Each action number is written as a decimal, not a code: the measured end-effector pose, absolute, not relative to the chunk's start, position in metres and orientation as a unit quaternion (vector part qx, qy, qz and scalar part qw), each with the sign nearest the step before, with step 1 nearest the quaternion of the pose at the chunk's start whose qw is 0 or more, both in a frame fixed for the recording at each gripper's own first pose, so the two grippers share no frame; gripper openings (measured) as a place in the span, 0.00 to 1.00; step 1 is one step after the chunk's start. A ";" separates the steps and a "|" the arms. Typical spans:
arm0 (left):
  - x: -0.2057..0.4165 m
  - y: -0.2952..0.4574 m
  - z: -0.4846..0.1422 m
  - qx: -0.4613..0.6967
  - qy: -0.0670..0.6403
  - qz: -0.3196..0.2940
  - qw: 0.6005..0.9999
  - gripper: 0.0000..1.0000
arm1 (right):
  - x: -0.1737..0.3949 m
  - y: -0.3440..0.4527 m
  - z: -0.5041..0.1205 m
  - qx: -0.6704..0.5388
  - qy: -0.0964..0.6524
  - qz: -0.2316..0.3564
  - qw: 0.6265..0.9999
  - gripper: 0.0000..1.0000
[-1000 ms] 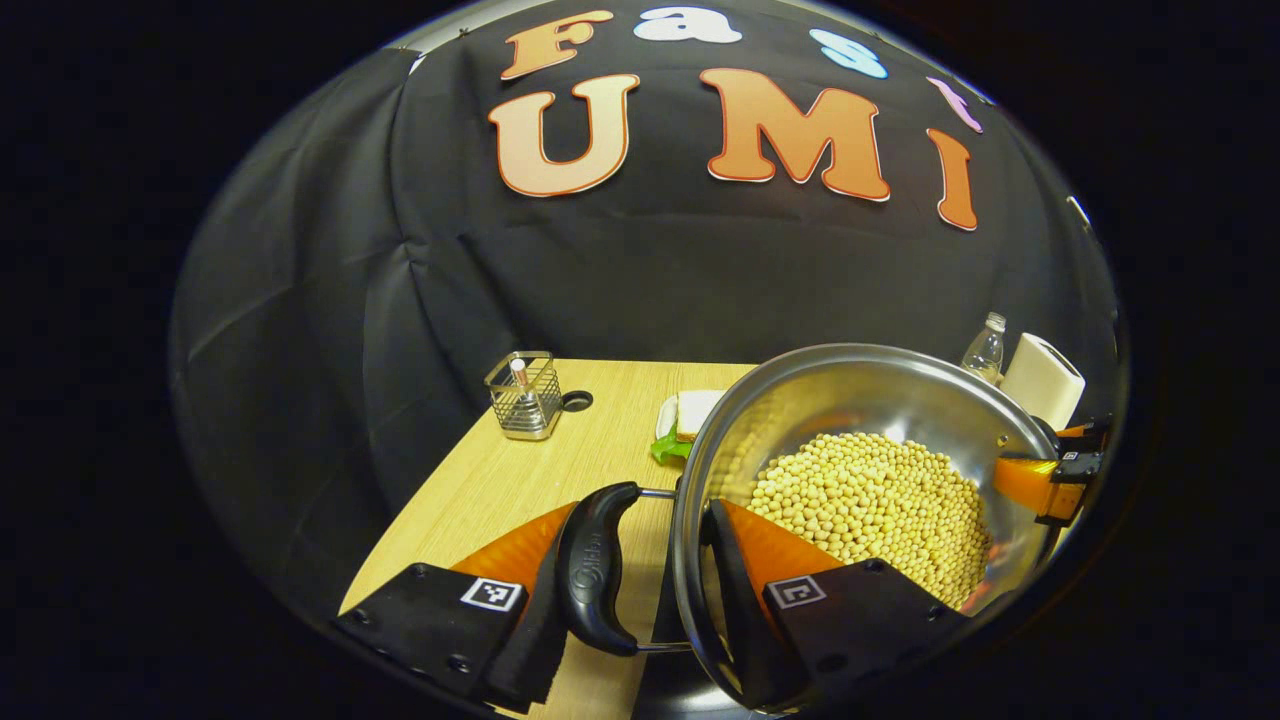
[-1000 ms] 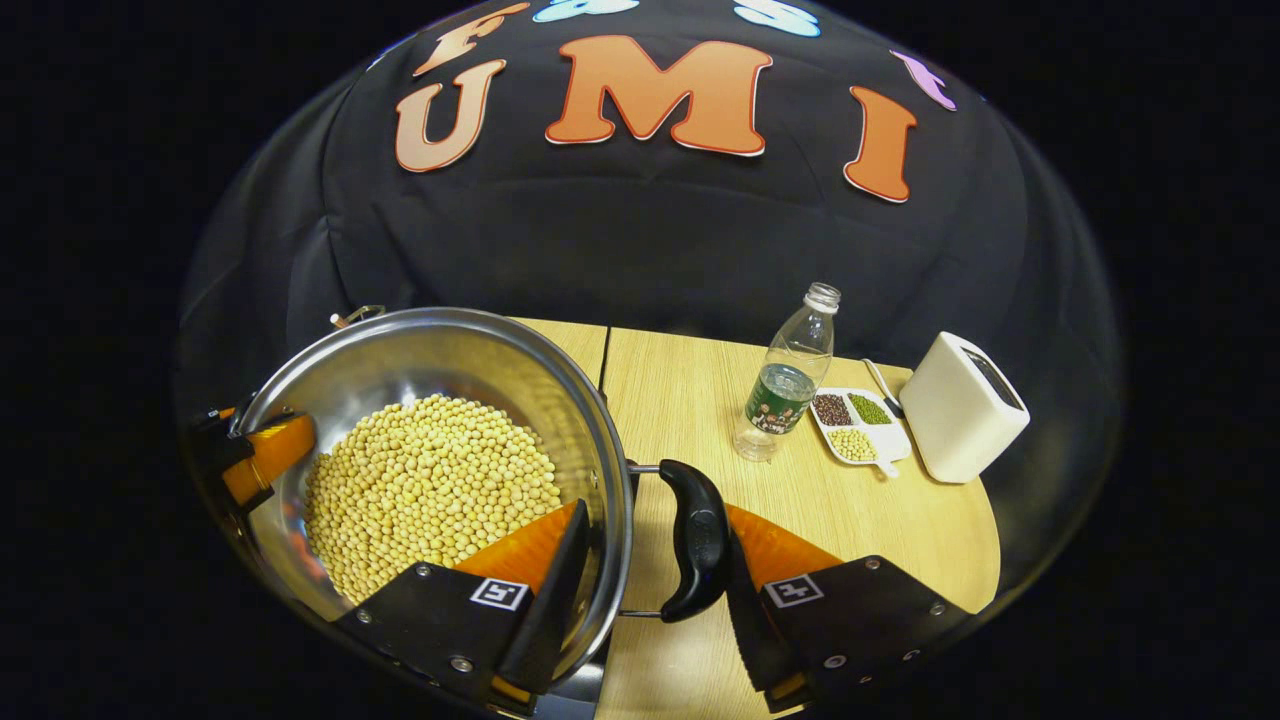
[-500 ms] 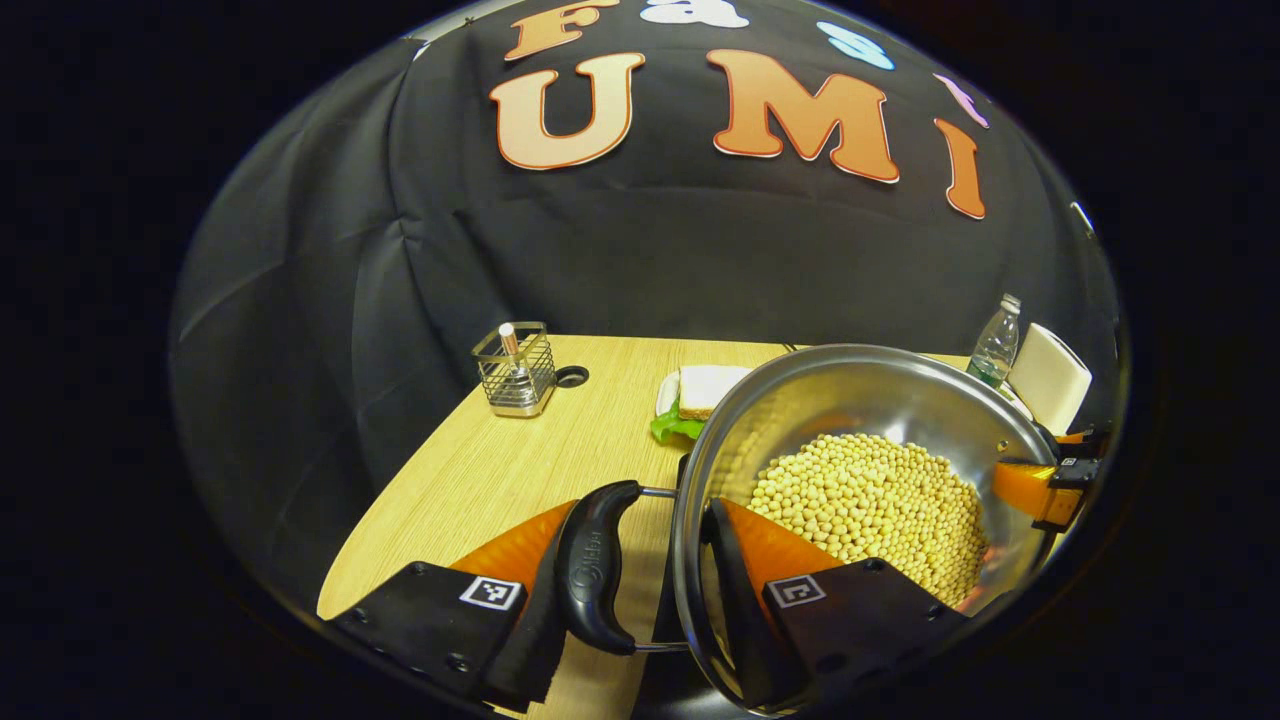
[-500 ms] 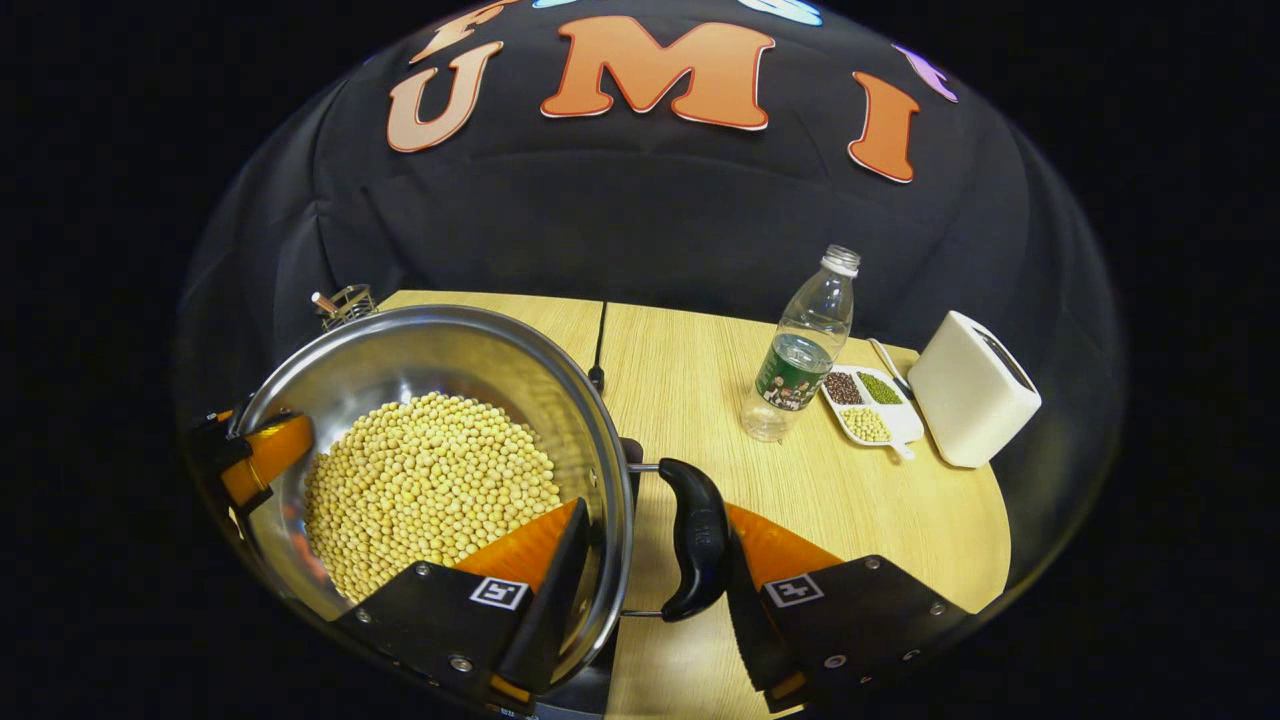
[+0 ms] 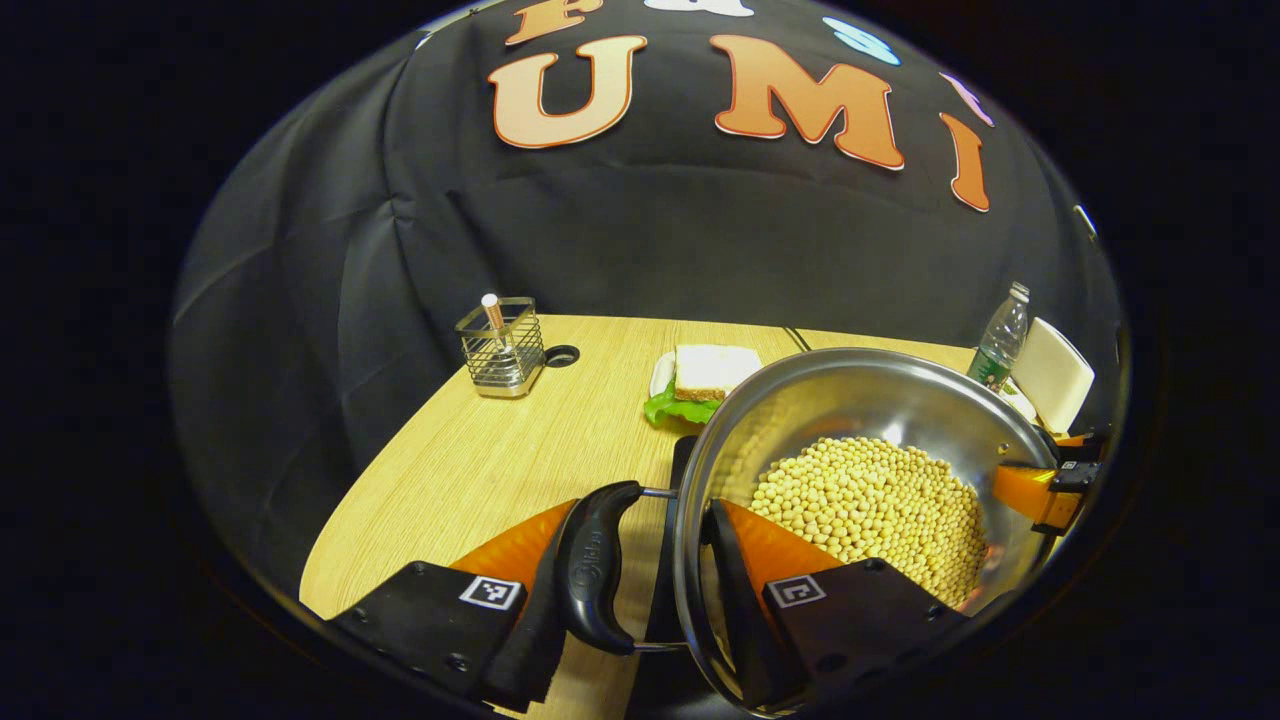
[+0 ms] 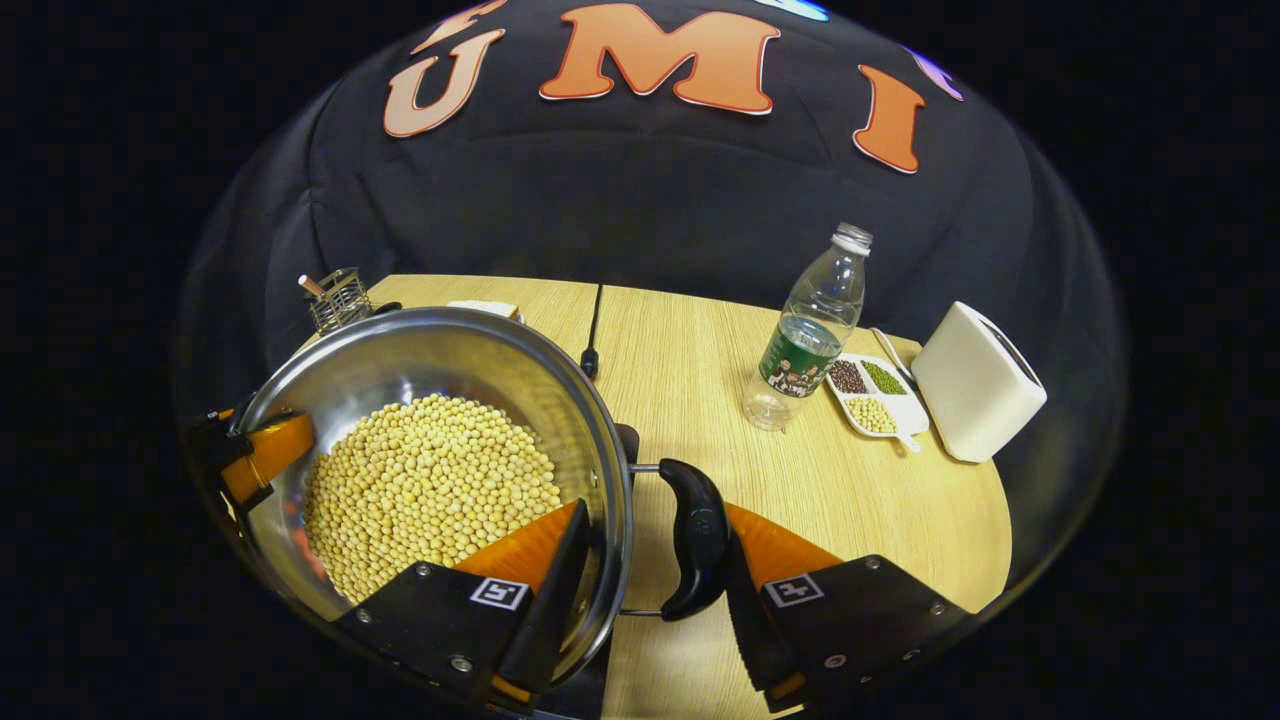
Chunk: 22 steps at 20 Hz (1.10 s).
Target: First push the handle of the pot to place it horizontally, then grasp the pot with both hands and set it on the induction cooktop.
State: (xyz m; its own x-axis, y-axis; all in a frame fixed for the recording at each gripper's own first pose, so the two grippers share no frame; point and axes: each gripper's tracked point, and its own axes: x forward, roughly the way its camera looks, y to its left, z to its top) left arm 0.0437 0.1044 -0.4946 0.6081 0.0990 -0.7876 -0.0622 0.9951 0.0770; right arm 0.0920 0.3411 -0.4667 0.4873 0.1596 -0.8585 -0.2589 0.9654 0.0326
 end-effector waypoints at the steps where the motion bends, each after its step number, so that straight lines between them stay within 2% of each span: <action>1: 0.041 0.105 -0.495 0.022 0.443 0.044 0.895 0.75 | 0.091 0.340 -0.468 -0.052 0.494 0.124 0.859 0.71; 2: 0.041 0.105 -0.494 0.025 0.446 0.046 0.893 0.77 | 0.090 0.340 -0.470 -0.051 0.499 0.127 0.855 0.71; 3: 0.044 0.105 -0.496 0.030 0.441 0.050 0.895 0.74 | 0.090 0.340 -0.471 -0.046 0.501 0.127 0.855 0.71; 5: 0.043 0.106 -0.494 0.045 0.436 0.062 0.897 0.82 | 0.089 0.339 -0.471 -0.034 0.508 0.122 0.852 0.70; 6: 0.044 0.107 -0.491 0.054 0.432 0.069 0.898 0.88 | 0.090 0.339 -0.467 -0.031 0.505 0.127 0.853 0.75; 8: 0.053 0.107 -0.472 0.058 0.401 0.080 0.911 0.91 | 0.101 0.334 -0.448 -0.032 0.473 0.130 0.871 0.78; 9: 0.058 0.110 -0.455 0.064 0.379 0.087 0.919 0.88 | 0.104 0.328 -0.436 -0.036 0.457 0.130 0.879 0.79; 11: 0.063 0.114 -0.428 0.084 0.350 0.098 0.928 0.90 | 0.110 0.319 -0.409 -0.031 0.430 0.133 0.893 0.81; 12: 0.065 0.111 -0.413 0.087 0.335 0.098 0.933 0.89 | 0.114 0.311 -0.392 -0.025 0.412 0.131 0.901 0.81; 13: 0.069 0.105 -0.398 0.083 0.320 0.096 0.939 0.93 | 0.118 0.304 -0.375 -0.021 0.394 0.129 0.910 0.82; 15: 0.072 0.093 -0.360 0.073 0.286 0.089 0.951 0.95 | 0.121 0.287 -0.338 -0.014 0.358 0.127 0.925 0.82; 19: 0.074 0.073 -0.258 0.075 0.203 0.080 0.973 0.95 | 0.123 0.250 -0.254 -0.006 0.277 0.123 0.953 0.85; 20: 0.073 0.067 -0.232 0.071 0.182 0.075 0.978 0.92 | 0.121 0.238 -0.231 -0.006 0.255 0.121 0.959 0.87; 22: 0.073 0.054 -0.183 0.058 0.143 0.062 0.986 0.99 | 0.116 0.212 -0.187 -0.007 0.214 0.116 0.970 0.92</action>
